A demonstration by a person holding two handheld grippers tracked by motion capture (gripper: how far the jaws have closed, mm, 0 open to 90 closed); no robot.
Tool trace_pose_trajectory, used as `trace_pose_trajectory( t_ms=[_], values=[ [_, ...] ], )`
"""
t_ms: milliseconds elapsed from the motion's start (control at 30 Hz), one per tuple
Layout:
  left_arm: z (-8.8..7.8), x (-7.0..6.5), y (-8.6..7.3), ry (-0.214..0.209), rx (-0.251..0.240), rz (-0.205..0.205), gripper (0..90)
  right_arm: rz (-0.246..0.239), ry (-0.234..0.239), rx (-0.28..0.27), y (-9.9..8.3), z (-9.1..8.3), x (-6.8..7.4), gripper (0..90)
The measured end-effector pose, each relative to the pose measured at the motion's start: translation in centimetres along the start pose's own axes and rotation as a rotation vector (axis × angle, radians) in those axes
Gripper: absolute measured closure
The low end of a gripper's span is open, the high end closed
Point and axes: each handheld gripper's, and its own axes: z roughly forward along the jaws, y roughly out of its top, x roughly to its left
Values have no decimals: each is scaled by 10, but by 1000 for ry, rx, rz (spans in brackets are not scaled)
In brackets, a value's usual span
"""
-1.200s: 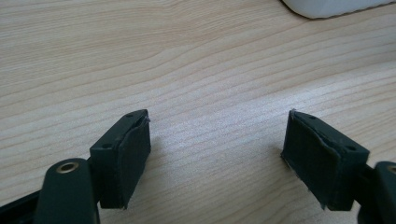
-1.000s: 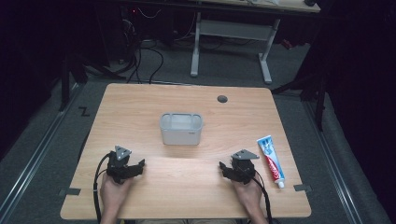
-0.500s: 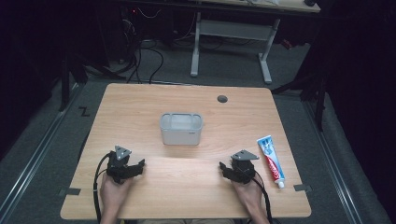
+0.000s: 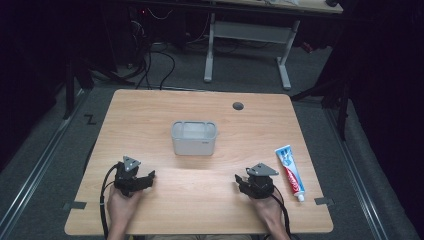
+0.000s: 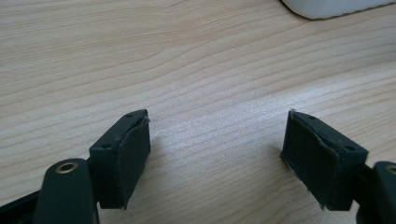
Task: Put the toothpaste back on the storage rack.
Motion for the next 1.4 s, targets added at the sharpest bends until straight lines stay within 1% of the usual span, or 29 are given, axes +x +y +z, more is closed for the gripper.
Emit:
trace_pose_trajectory(
  t_ms=[133, 233, 333, 467, 500, 567, 633, 700, 733, 867, 933, 1033, 1067, 1100, 1133, 1200, 1233, 1333, 1400],
  values=[
    [0, 0, 0, 0, 0, 0, 235, -2, -1, -7, -1, -8, -3, 490],
    [0, 0, 0, 0, 0, 0, 235, -15, -24, -17, -3, -14, -4, 497],
    [0, 0, 0, 0, 0, 0, 235, -22, -32, -32, -4, -20, -5, 507],
    [0, 0, 0, 0, 0, 0, 235, -4, -37, -64, -5, -29, -9, 510],
    [0, 0, 0, 0, 0, 0, 235, -1, -40, -80, -5, -32, -11, 510],
    [0, 0, 0, 0, 0, 0, 235, 12, -41, -90, -6, -36, -14, 510],
    [0, 0, 0, 0, 0, 0, 235, 23, -40, -89, -7, -39, -17, 515],
    [0, 0, 0, 0, 0, 0, 235, 37, -25, -76, -8, -42, -23, 533],
    [0, 0, 0, 0, 0, 0, 235, 45, -24, -75, -8, -43, -24, 534],
    [0, 0, 0, 1, -2, -1, 235, 55, -34, -73, -10, -47, -29, 533],
    [0, 0, 0, 1, -1, -1, 235, 81, -40, -62, -12, -52, -36, 523],
    [0, 0, 0, 1, -2, -1, 235, 108, -51, -74, -13, -57, -43, 513],
    [0, 0, 0, 1, -2, -1, 235, 125, -49, -72, -14, -59, -46, 495],
    [0, 0, 0, 0, 0, -1, 235, 132, -60, -67, -14, -61, -49, 484],
    [0, 0, 0, 0, 0, 0, 235, 130, -59, -62, -14, -63, -52, 486],
    [0, 0, 0, 1, -2, -1, 235, 140, -27, -51, -16, -66, -58, 490],
    [0, 0, 0, 0, 0, -1, 235, 146, -26, -46, -16, -67, -61, 490],
    [0, 0, 0, 1, -2, -1, 235, 139, -42, -42, -18, -72, -67, 488],
    [0, 0, 0, 0, 0, -1, 235, 151, -59, -39, -19, -77, -71, 483]
  ],
)
